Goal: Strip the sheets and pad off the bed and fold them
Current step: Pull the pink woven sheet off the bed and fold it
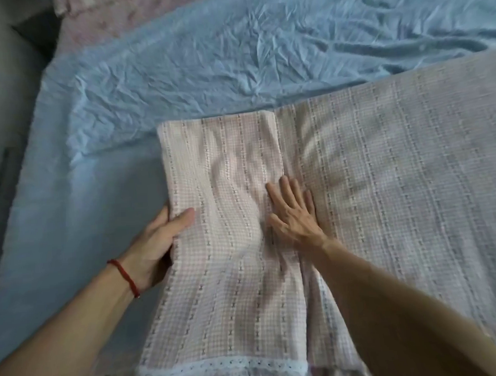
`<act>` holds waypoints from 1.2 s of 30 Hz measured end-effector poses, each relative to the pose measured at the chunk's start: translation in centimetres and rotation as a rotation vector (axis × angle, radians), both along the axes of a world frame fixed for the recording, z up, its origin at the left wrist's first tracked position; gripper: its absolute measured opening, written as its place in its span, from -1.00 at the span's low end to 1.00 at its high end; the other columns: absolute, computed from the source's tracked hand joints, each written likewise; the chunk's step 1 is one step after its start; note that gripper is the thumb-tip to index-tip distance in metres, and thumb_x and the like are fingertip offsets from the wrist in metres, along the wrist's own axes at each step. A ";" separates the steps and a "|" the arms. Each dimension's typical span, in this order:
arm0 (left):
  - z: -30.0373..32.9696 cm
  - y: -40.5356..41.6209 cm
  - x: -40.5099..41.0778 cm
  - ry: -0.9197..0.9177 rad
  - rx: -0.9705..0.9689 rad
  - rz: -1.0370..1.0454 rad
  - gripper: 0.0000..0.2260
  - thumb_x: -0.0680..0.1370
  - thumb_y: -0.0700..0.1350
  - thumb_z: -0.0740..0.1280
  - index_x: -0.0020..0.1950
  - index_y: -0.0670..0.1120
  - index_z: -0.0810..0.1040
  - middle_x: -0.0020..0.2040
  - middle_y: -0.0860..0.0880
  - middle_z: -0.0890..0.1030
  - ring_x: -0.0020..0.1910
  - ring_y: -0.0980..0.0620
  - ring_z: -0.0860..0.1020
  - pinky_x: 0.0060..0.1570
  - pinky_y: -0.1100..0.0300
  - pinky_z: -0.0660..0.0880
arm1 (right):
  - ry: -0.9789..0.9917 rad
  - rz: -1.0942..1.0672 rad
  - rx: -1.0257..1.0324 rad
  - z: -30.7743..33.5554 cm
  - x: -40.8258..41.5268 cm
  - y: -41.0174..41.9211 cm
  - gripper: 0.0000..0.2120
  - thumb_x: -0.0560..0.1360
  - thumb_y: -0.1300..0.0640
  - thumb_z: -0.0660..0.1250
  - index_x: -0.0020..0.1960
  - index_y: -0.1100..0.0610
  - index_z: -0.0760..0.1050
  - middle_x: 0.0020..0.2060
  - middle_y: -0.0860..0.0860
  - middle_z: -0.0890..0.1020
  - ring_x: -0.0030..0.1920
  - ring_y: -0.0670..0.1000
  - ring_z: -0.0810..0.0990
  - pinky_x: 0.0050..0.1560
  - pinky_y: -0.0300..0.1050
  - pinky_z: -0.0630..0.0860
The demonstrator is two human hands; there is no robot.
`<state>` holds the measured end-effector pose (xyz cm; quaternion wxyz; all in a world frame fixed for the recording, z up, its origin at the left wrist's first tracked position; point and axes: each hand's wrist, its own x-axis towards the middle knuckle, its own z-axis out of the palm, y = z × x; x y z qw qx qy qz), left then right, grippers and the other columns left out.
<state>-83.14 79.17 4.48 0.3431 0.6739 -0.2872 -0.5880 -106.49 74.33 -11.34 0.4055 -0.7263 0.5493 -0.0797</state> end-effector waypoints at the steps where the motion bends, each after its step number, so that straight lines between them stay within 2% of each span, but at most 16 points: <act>1: 1.7 -0.2 -1.9 0.063 -0.006 -0.021 -0.58 0.56 -0.19 0.30 0.42 0.04 0.47 0.22 -0.01 0.67 0.09 0.04 0.67 -0.06 0.20 0.63 | -0.113 0.006 0.074 1.7 -1.2 -0.1 -0.40 0.68 -0.17 0.00 0.66 0.01 0.01 0.65 0.11 -0.12 0.63 0.19 -0.24 0.58 0.27 -0.25; 3: 4.0 -0.7 -5.7 0.114 -0.023 -0.083 -0.53 0.57 -0.21 0.32 0.45 0.12 0.44 0.24 -0.02 0.66 0.08 0.02 0.67 -0.04 0.13 0.64 | -0.379 -0.012 0.207 5.3 -3.7 0.6 -0.42 0.69 -0.19 -0.02 0.51 0.18 0.35 0.57 0.15 0.25 0.58 0.34 0.12 0.56 0.33 0.01; 6: 6.2 -2.2 -13.2 0.005 -0.078 -0.180 -0.53 0.64 -0.23 0.27 0.46 0.21 0.38 0.12 0.02 0.68 -0.15 0.11 0.64 -0.23 0.16 0.59 | -0.650 -0.262 0.504 10.3 -9.2 2.7 -0.13 0.34 -0.57 0.15 0.52 -0.13 0.34 0.47 -0.10 0.37 0.46 0.08 0.41 0.49 0.18 0.29; 8: 6.3 -3.2 -18.6 -0.105 -0.190 -0.219 -0.48 0.62 -0.24 0.27 0.49 0.21 0.34 0.21 0.05 0.64 -0.04 0.12 0.64 -0.11 0.08 0.63 | -0.744 -0.307 0.545 11.5 -13.1 3.8 -0.05 0.21 -0.69 0.17 0.49 -0.27 0.33 0.45 -0.12 0.43 0.36 0.03 0.53 0.39 0.18 0.42; 11: 4.8 -4.3 -26.7 -0.373 -0.301 -0.364 -0.46 0.60 -0.10 0.28 0.54 0.23 0.25 0.36 0.14 0.54 0.29 0.07 0.54 0.34 0.01 0.47 | -0.807 -0.394 0.553 12.6 -19.3 4.6 -0.39 0.54 -0.51 -0.02 0.43 -0.28 0.44 0.37 -0.09 0.57 0.29 -0.01 0.61 0.34 0.13 0.47; 13: 2.2 -4.2 -31.2 -0.457 -0.211 -0.481 -0.41 0.61 0.12 0.24 0.60 0.25 0.09 0.37 0.02 0.56 0.25 -0.07 0.59 0.27 0.04 0.52 | -0.837 -0.475 0.534 12.7 -23.1 4.7 -0.45 0.66 -0.31 -0.10 0.28 -0.19 0.61 0.23 -0.08 0.67 0.24 -0.04 0.65 0.28 -0.02 0.50; 16: -2.8 -2.7 -34.6 -0.625 -0.059 -0.615 -0.47 0.60 0.18 0.17 0.57 0.19 0.20 0.29 -0.08 0.60 0.20 -0.15 0.59 0.20 -0.05 0.55 | -0.636 -0.547 0.488 10.6 -27.5 5.5 -0.58 0.73 -0.09 0.01 0.13 -0.03 0.65 0.03 -0.05 0.73 0.01 -0.08 0.70 -0.01 -0.33 0.56; 18: -5.5 -0.7 -33.7 -0.945 -0.009 -0.654 -0.48 0.55 0.11 0.23 0.52 0.09 0.31 0.34 -0.08 0.50 0.31 -0.16 0.46 0.28 -0.04 0.46 | -0.300 -0.465 0.417 7.5 -29.1 6.4 -0.72 0.69 -0.13 0.15 0.12 -0.05 0.60 0.00 -0.06 0.69 -0.02 -0.08 0.66 0.05 -0.21 0.59; 19: -6.4 0.5 -32.5 -1.098 -0.007 -0.627 -0.47 0.50 0.09 0.27 0.47 0.05 0.38 0.32 -0.10 0.47 0.30 -0.20 0.45 0.24 -0.08 0.46 | -0.192 -0.415 0.420 6.3 -29.2 6.7 -0.68 0.64 -0.19 0.19 0.11 0.00 0.59 -0.05 -0.06 0.69 -0.04 -0.06 0.66 0.03 -0.15 0.60; 21: -8.1 2.9 -29.6 -1.204 -0.026 -0.495 -0.42 0.39 0.02 0.37 0.41 -0.02 0.45 0.26 -0.18 0.48 0.20 -0.27 0.50 0.11 -0.13 0.53 | -0.096 -0.374 0.436 5.0 -28.6 7.3 -0.64 0.62 -0.20 0.24 0.13 0.10 0.53 -0.10 -0.04 0.68 -0.08 0.00 0.67 -0.11 -0.17 0.55; 24: -10.0 6.1 -25.8 -1.110 0.080 -0.370 -0.28 0.45 -0.09 0.45 0.57 -0.15 0.28 0.29 -0.30 0.49 0.24 -0.32 0.49 0.24 -0.15 0.47 | -0.050 -0.450 0.371 6.6 -27.5 8.2 -0.76 0.65 -0.09 0.24 0.01 0.09 0.45 -0.14 0.01 0.64 -0.09 0.09 0.66 -0.22 -0.18 0.43; 27: -10.0 7.4 -23.8 -0.977 0.319 -0.274 -0.26 0.55 0.13 0.34 0.61 -0.15 0.14 0.30 -0.31 0.52 0.29 -0.28 0.47 0.30 -0.06 0.40 | -0.087 -0.548 0.306 7.1 -27.3 9.1 -0.80 0.61 -0.08 0.31 0.00 0.06 0.46 -0.13 0.02 0.65 -0.01 0.16 0.66 -0.10 -0.02 0.50; 29: -9.9 7.2 -23.6 -0.900 0.383 -0.244 -0.35 0.55 0.16 0.36 0.52 -0.12 0.25 0.29 -0.23 0.57 0.27 -0.23 0.53 0.21 0.00 0.47 | -0.042 -0.569 0.290 6.7 -27.6 8.9 -0.74 0.57 -0.12 0.34 0.02 0.05 0.39 -0.14 0.02 0.66 -0.08 0.17 0.65 -0.15 0.01 0.49; 32: -10.0 5.6 -23.5 -0.798 0.398 -0.195 -0.56 0.50 0.19 0.40 0.19 -0.06 0.40 0.13 -0.13 0.65 0.13 -0.18 0.62 0.11 0.02 0.53 | -0.102 -0.595 0.244 6.1 -27.5 6.0 -0.67 0.55 -0.19 0.35 0.03 0.05 0.39 -0.18 -0.04 0.62 -0.18 0.03 0.60 -0.17 -0.01 0.49; 34: -10.3 3.3 -23.0 -0.747 0.364 -0.110 -0.55 0.50 0.25 0.38 0.14 -0.08 0.44 0.08 -0.11 0.65 0.11 -0.18 0.62 0.12 0.02 0.54 | -0.212 -0.714 0.249 5.8 -26.6 1.8 -0.61 0.54 -0.24 0.34 0.04 0.10 0.47 -0.18 -0.03 0.63 -0.20 0.00 0.60 -0.19 -0.06 0.52; 36: -10.5 0.1 -22.5 -0.726 0.306 -0.050 -0.56 0.57 0.25 0.29 0.14 -0.12 0.49 0.08 -0.15 0.64 0.12 -0.19 0.61 0.13 0.01 0.52 | -0.341 -0.858 0.322 5.4 -25.8 -3.3 -0.60 0.56 -0.16 0.36 -0.08 0.21 0.55 -0.34 0.01 0.59 -0.40 -0.03 0.54 -0.41 -0.14 0.48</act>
